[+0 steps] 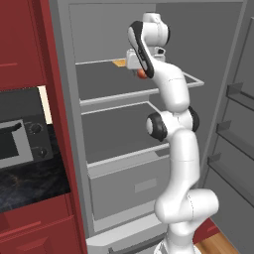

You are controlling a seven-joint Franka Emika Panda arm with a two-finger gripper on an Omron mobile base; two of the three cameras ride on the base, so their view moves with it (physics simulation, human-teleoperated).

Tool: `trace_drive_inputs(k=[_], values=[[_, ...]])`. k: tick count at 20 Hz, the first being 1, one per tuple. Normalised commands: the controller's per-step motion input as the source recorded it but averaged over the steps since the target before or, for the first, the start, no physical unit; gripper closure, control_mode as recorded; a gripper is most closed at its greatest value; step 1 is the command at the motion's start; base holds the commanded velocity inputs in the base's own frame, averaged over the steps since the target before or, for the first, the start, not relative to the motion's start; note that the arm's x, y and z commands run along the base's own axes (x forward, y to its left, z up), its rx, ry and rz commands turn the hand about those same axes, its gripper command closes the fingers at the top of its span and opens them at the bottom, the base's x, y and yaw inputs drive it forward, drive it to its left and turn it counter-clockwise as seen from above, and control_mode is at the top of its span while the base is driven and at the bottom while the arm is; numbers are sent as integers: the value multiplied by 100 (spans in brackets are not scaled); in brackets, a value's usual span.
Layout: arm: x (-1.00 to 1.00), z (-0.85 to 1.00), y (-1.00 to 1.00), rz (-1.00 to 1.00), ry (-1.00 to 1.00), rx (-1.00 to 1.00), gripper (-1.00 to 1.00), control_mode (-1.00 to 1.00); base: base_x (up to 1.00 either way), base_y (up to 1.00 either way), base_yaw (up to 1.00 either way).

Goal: Pick up the apple and peach from the fridge and place one fruit on each plate on the dining counter.

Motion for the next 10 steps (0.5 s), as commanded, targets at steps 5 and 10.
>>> trace_drive_inputs(k=[5, 10], values=[[0, -24, 0, 0, 0, 0, -100, -100, 0, 0, 0], [-12, 0, 0, 0, 0, 0, 100, -100, 0, 0, 0]])
